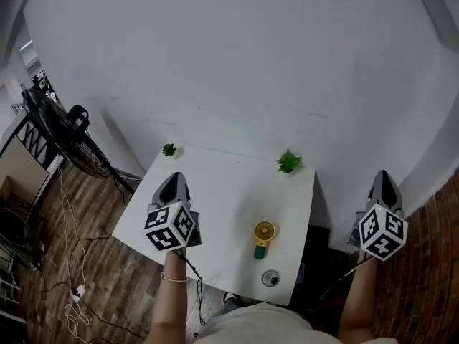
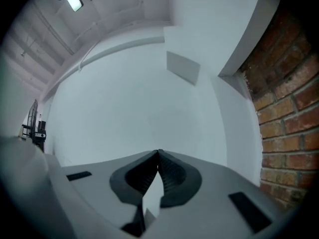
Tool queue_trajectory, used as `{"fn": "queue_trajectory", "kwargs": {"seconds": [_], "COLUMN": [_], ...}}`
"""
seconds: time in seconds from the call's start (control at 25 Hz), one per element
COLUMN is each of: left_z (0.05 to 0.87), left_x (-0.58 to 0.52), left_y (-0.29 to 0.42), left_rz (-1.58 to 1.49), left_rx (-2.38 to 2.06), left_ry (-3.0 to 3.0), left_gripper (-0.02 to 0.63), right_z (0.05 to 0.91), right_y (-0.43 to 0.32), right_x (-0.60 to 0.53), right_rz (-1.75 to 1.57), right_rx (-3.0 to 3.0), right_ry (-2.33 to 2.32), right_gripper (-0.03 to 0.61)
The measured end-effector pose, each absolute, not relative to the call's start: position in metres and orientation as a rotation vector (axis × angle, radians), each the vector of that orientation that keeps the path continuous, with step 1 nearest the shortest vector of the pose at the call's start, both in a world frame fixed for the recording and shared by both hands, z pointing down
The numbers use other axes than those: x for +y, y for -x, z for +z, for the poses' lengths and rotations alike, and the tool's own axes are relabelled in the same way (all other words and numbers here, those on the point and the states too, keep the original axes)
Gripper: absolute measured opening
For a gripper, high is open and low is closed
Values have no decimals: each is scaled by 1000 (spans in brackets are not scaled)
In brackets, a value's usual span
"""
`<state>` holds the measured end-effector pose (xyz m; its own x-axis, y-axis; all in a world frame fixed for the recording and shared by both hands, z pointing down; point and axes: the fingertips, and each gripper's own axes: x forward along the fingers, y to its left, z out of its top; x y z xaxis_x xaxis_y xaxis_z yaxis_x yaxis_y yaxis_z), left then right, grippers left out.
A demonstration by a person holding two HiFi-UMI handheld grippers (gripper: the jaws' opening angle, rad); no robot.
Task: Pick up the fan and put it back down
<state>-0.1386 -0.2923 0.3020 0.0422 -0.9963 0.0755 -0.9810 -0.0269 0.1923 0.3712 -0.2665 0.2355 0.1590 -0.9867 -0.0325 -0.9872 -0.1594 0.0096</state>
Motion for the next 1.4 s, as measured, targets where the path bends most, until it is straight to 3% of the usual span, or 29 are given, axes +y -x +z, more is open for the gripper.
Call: {"fn": "queue_trajectory", "kwargs": {"seconds": [0.4, 1.4], "left_z": [282, 310], "left_x": [-301, -301], "left_y": [119, 135], "left_rz": [-114, -92], "left_rx": [-2047, -1990], "left_ry": [-2187, -2165], "left_gripper": [11, 11], "right_z": [226, 245], "right_y": [-393, -352], "right_x": [-261, -258], "right_rz": [52, 17], "right_rx": [2095, 2118], "right_ry": [2230, 2271], "right_gripper": [2, 0]}}
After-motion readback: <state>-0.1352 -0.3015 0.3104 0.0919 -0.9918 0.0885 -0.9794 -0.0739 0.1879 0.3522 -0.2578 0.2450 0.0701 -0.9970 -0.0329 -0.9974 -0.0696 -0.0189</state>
